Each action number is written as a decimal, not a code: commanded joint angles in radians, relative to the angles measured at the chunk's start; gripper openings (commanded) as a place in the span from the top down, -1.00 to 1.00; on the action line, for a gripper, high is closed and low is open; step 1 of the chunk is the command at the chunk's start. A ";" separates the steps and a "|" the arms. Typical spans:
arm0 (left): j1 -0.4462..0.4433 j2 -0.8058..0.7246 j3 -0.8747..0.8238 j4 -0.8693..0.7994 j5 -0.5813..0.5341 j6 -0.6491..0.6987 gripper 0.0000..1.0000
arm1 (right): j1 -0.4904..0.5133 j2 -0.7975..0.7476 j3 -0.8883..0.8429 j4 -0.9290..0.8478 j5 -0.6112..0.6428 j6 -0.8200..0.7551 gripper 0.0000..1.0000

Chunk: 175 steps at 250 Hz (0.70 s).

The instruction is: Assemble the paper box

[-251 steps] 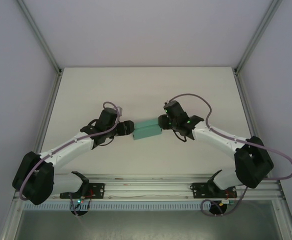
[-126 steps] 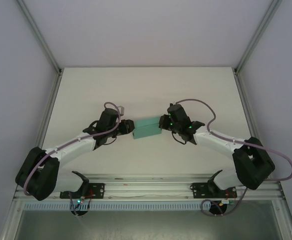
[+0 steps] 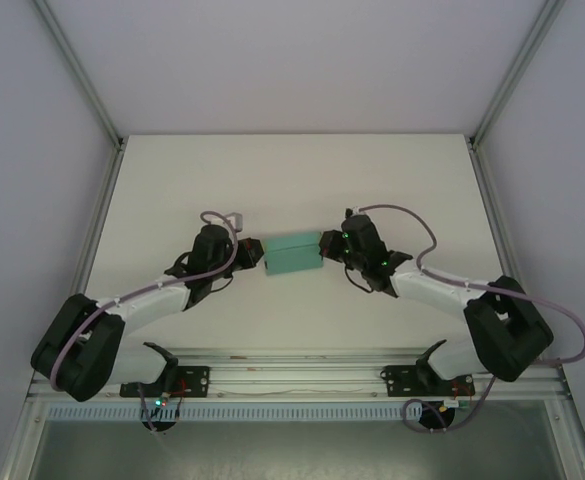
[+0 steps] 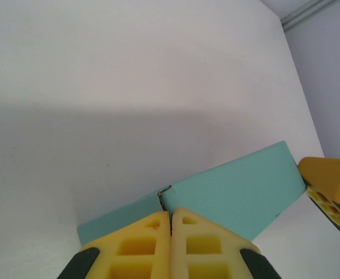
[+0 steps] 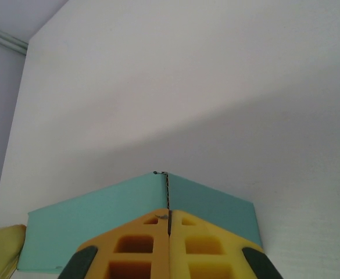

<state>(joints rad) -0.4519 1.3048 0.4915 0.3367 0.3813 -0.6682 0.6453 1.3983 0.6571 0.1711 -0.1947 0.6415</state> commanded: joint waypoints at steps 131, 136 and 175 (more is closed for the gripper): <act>-0.039 0.008 0.268 -0.473 -0.184 0.173 0.13 | 0.059 -0.077 0.143 -0.443 0.034 -0.177 0.22; -0.039 0.008 0.274 -0.478 -0.192 0.176 0.00 | 0.059 -0.078 0.153 -0.451 0.043 -0.174 0.19; -0.037 0.007 0.318 -0.510 -0.244 0.177 -0.28 | 0.054 -0.076 0.193 -0.482 0.067 -0.183 0.12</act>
<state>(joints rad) -0.4892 1.3113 0.7658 -0.0834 0.2184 -0.5186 0.6998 1.3178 0.8150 -0.2188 -0.1761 0.4767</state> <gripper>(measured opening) 0.582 0.433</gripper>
